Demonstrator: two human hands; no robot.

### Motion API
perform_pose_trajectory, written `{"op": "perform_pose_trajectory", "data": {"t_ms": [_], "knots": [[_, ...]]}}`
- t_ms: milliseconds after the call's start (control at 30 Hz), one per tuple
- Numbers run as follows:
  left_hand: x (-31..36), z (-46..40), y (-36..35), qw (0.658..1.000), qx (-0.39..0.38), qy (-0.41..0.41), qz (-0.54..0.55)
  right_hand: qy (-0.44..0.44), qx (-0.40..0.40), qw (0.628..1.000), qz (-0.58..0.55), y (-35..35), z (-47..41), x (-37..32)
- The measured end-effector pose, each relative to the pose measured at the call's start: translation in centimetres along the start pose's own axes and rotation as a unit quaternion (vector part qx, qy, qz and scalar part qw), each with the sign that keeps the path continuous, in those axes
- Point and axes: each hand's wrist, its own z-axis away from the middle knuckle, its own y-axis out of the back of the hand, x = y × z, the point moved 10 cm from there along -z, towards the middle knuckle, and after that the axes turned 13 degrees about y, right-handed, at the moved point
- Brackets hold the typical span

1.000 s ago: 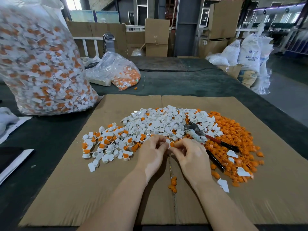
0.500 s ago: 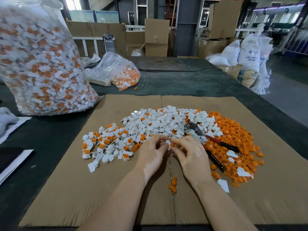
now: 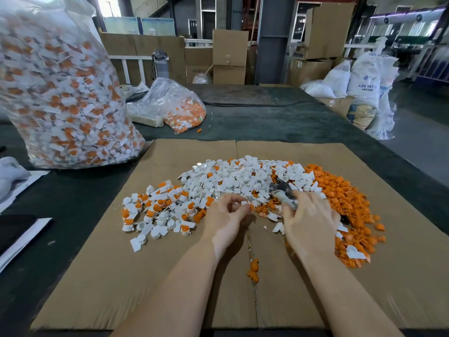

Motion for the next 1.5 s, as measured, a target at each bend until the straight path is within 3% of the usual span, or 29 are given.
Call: {"op": "perform_pose_trajectory", "data": {"t_ms": [133, 233, 567, 800, 900, 1067, 1500], "knots": [[0.3, 0.0, -0.1, 1.0, 0.001, -0.006, -0.005, -0.086, -0.183, 0.975, 0.093, -2.1, 0.0, 3.1], [0.4, 0.1, -0.2, 1.0, -0.001, -0.006, -0.004, -0.093, -0.249, 0.958, 0.106, -3.1, -0.2, 3.6], [-0.2, -0.3, -0.2, 0.999, -0.017, 0.02, 0.048, -0.088, -0.244, 0.959, 0.114, -2.7, -1.4, 3.6], [-1.0, -0.7, -0.1, 0.985, -0.03, 0.07, 0.157, -0.008, -0.166, 0.986, 0.005, -0.1, -2.2, 0.2], [-1.2, -0.9, 0.0, 0.98, -0.032, 0.079, 0.177, 0.047, -0.223, 0.972, -0.062, -0.6, -1.7, -2.2], [-1.6, -1.1, 0.4, 0.972, -0.018, 0.101, 0.209, 0.027, -0.334, 0.925, -0.181, -2.0, 0.2, -3.7], [-1.4, -1.1, 0.6, 0.966, 0.022, 0.12, 0.227, -0.025, -0.413, 0.871, -0.265, -2.4, 1.7, -4.2]]}}
